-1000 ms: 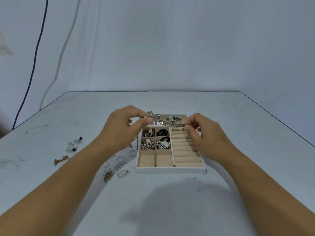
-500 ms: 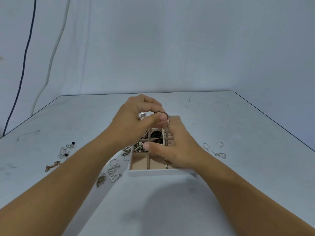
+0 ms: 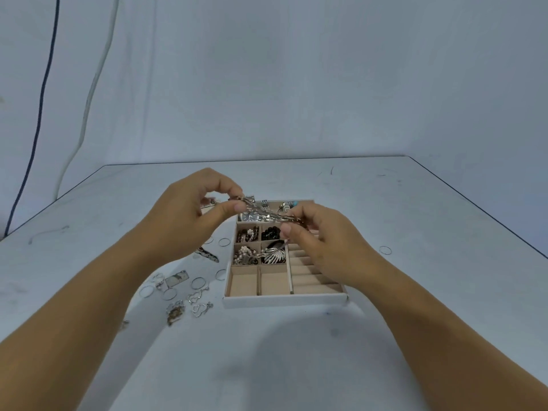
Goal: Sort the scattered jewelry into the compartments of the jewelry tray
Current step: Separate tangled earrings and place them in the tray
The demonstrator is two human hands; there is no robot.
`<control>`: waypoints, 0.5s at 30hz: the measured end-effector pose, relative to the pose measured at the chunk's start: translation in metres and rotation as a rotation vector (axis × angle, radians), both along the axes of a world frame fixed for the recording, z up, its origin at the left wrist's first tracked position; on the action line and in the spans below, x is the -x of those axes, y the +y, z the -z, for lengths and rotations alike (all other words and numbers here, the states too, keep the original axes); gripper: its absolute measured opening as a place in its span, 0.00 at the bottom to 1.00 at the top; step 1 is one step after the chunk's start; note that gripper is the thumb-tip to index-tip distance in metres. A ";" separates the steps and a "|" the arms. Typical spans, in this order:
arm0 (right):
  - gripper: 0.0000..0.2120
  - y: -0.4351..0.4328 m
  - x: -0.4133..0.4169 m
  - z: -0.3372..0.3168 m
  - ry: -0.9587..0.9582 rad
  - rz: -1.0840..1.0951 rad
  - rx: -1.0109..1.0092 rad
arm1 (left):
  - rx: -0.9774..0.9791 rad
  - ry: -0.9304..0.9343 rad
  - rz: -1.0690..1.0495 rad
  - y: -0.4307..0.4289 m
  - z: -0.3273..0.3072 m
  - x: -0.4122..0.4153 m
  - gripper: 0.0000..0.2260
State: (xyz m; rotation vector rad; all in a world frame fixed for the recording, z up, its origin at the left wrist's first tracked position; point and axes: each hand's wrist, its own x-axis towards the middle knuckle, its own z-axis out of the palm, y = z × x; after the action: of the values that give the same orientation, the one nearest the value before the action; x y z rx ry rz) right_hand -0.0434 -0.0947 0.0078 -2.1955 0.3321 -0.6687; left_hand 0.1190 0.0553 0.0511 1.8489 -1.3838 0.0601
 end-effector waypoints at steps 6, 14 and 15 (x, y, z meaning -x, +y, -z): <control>0.05 -0.007 0.003 -0.002 0.020 -0.014 -0.025 | -0.029 0.069 -0.038 0.011 0.007 -0.006 0.09; 0.07 -0.014 0.006 0.000 0.089 0.000 -0.098 | -0.015 0.193 -0.019 0.013 0.007 -0.004 0.07; 0.07 -0.014 0.006 0.000 0.098 0.005 -0.089 | 0.002 0.230 -0.018 0.012 0.004 -0.003 0.07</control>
State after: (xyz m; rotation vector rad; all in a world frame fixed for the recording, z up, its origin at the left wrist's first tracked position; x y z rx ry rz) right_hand -0.0496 -0.1090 0.0073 -2.1467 0.4105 -0.5399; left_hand 0.1219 0.0673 0.0467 1.8040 -1.2074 -0.1378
